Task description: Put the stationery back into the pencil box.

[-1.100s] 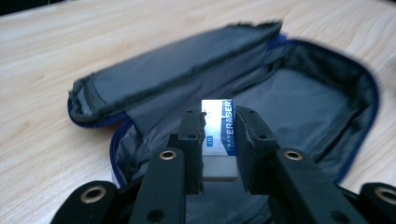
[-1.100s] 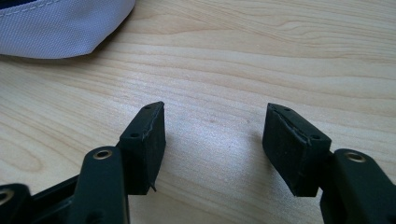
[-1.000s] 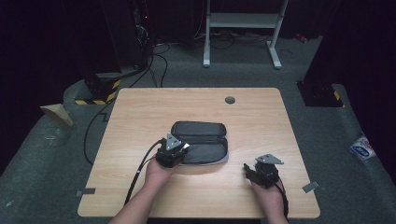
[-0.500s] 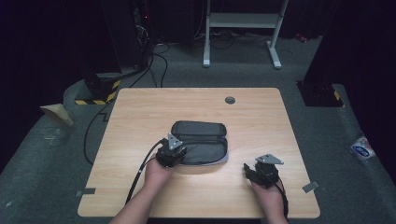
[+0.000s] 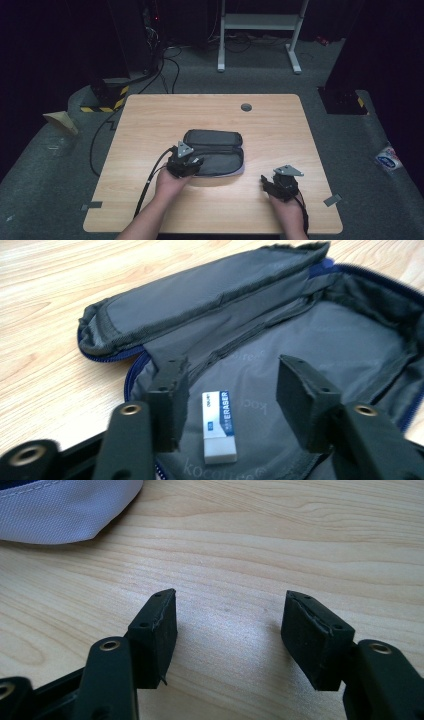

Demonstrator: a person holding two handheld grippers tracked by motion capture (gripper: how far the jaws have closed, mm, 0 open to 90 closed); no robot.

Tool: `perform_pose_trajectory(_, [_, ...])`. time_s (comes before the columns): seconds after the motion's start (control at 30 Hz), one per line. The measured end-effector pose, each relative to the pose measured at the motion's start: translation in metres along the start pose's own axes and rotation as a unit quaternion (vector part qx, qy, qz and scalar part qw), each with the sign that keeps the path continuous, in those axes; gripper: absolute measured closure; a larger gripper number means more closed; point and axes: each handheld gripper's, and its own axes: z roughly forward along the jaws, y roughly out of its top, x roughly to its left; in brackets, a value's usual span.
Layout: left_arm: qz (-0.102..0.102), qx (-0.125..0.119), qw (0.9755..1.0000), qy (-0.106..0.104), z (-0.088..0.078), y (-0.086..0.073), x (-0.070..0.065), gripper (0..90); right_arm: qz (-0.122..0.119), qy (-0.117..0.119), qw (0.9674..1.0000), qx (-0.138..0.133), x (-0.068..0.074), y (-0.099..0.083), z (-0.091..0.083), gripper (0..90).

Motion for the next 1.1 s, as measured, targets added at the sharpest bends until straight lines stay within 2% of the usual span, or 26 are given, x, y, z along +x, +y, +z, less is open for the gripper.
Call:
perform_pose_trajectory(0.13, [-0.016,-0.015,0.9994,-0.028,-0.007,0.001,0.006,37.3,0.0,0.0,1.0,0.0,0.0,0.0,0.0,38.9])
perform_pose_trajectory(0.23, [-0.025,-0.015,0.9991,-0.031,-0.01,-0.001,0.008,27.9,0.0,0.0,1.0,-0.001,0.0,0.0,0.0,38.9])
perform_pose_trajectory(0.43, [-0.026,-0.021,0.9992,-0.024,-0.015,-0.004,0.014,15.8,0.0,-0.001,1.0,0.0,0.0,0.0,0.0,38.9])
perform_pose_trajectory(0.53, [-0.034,-0.029,0.9987,-0.021,-0.021,-0.007,0.018,10.9,0.002,-0.002,1.0,0.0,0.001,0.0,0.0,38.9])
perform_pose_trajectory(0.77, [-0.038,-0.031,0.9988,-0.001,-0.038,-0.017,0.037,0.4,0.002,-0.002,1.0,0.0,0.0,0.0,0.0,38.8])
perform_pose_trajectory(1.1, [-0.049,-0.011,0.9986,0.019,-0.052,-0.042,0.062,0.1,0.003,-0.003,1.0,0.0,0.0,0.0,0.0,38.8])
